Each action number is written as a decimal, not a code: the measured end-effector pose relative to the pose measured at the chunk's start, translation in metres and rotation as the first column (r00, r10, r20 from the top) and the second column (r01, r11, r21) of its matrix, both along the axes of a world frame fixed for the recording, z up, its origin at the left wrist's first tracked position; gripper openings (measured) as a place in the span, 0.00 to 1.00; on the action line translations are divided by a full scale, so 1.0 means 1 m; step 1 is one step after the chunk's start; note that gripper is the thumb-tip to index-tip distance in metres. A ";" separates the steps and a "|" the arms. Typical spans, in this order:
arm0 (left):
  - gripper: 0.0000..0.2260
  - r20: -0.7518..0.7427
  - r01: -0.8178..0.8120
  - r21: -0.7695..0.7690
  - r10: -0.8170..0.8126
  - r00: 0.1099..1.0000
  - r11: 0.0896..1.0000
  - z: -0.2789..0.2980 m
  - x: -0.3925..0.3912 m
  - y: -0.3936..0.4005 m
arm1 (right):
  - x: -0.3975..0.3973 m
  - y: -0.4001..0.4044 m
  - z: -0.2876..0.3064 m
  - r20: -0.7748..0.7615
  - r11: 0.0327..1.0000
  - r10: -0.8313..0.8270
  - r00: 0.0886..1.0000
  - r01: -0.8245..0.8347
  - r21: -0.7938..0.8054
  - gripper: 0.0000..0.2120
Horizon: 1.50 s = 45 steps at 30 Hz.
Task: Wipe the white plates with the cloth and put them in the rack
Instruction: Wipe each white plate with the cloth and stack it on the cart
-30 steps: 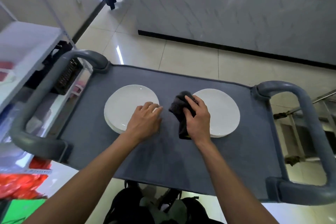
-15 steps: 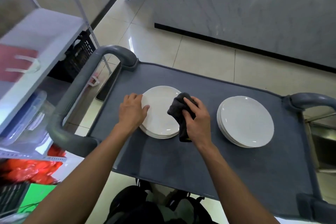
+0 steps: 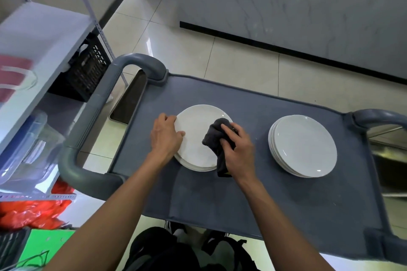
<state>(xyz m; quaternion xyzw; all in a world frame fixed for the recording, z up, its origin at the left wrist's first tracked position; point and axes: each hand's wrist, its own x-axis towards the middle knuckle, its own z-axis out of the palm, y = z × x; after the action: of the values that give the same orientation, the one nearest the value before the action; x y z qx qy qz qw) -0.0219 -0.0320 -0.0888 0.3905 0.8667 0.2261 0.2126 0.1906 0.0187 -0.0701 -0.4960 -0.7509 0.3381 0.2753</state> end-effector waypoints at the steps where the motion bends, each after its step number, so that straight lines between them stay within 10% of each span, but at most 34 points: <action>1: 0.21 0.007 -0.005 0.004 0.005 1.000 1.000 0.000 0.000 0.000 | -0.001 0.000 0.000 0.007 1.000 -0.001 1.000 0.001 0.003 0.21; 17: 0.16 0.329 -0.102 -0.027 0.105 0.938 0.994 0.013 -0.018 0.006 | -0.020 -0.007 -0.012 0.065 0.999 0.036 0.997 -0.037 0.018 0.21; 36: 0.08 0.773 -0.050 -0.100 0.109 0.625 0.994 0.039 -0.042 -0.014 | -0.024 -0.036 -0.020 0.331 0.970 0.191 0.924 -0.229 0.080 0.33; 45: 0.08 0.805 -0.195 0.032 0.091 0.586 0.980 0.042 -0.021 -0.019 | -0.022 -0.039 -0.015 0.161 0.996 0.085 0.983 -0.080 -0.037 0.29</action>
<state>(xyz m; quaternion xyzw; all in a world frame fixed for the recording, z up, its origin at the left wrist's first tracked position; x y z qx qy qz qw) -0.0431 -0.0514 -0.0467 0.1884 0.6932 0.4434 0.5360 0.1681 -0.0207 -0.0851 -0.4944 -0.7856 0.3189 0.1915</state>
